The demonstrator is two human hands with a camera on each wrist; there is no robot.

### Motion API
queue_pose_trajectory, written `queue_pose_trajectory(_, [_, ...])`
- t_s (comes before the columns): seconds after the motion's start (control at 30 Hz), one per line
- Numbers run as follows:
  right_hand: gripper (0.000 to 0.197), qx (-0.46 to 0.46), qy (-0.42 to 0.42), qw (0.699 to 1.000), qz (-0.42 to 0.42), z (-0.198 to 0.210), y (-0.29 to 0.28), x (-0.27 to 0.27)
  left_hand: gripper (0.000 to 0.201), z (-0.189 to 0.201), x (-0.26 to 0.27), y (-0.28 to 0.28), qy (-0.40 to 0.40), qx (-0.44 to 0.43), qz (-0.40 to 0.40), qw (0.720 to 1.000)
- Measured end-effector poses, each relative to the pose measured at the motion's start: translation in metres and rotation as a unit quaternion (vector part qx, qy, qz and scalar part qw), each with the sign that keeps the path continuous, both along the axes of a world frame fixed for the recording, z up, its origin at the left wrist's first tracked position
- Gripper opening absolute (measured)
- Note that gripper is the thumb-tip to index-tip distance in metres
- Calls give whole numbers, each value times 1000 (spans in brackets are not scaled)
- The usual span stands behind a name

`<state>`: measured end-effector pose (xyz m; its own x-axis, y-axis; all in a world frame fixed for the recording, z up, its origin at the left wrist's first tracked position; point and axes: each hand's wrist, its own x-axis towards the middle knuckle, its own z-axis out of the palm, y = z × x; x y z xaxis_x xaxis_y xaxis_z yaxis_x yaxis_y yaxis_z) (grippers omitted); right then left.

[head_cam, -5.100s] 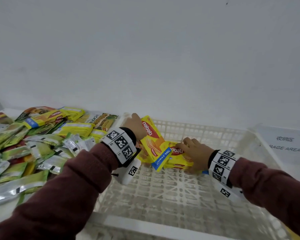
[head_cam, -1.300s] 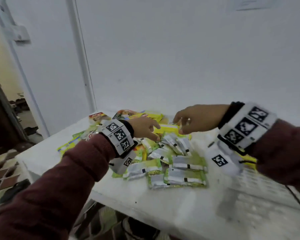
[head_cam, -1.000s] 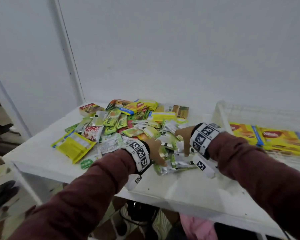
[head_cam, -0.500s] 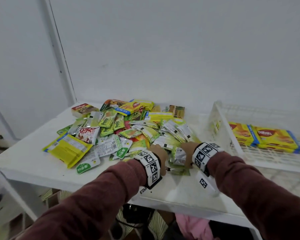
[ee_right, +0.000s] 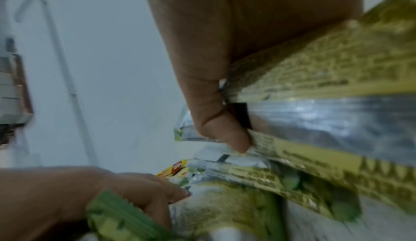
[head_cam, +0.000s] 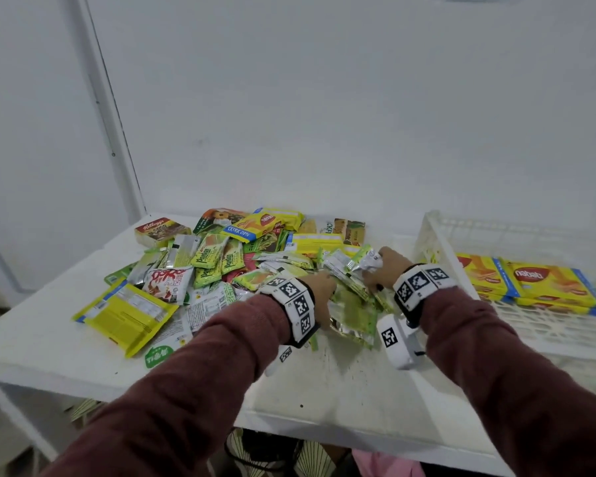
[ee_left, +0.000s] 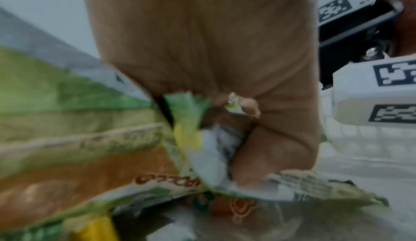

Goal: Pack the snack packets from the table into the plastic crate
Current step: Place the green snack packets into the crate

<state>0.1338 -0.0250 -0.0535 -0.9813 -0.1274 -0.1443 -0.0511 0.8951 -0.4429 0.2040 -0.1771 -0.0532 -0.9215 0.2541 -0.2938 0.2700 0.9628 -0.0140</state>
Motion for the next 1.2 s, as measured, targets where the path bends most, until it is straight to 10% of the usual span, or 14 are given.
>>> queue_pose_trajectory(0.5, [57,8,-46,998,-37,-21,-7,-17,36,2,-25,3,-39,3,12,999])
queue_pose_trajectory(0.97, [44,-156,214,964,25,156,40,22,35,139,-3,25,152,127,-23,980])
queue_pose_trajectory(1.2, [41,-39,192,980,25,182,154,31,49,162,-9,112,198,73,-80,974])
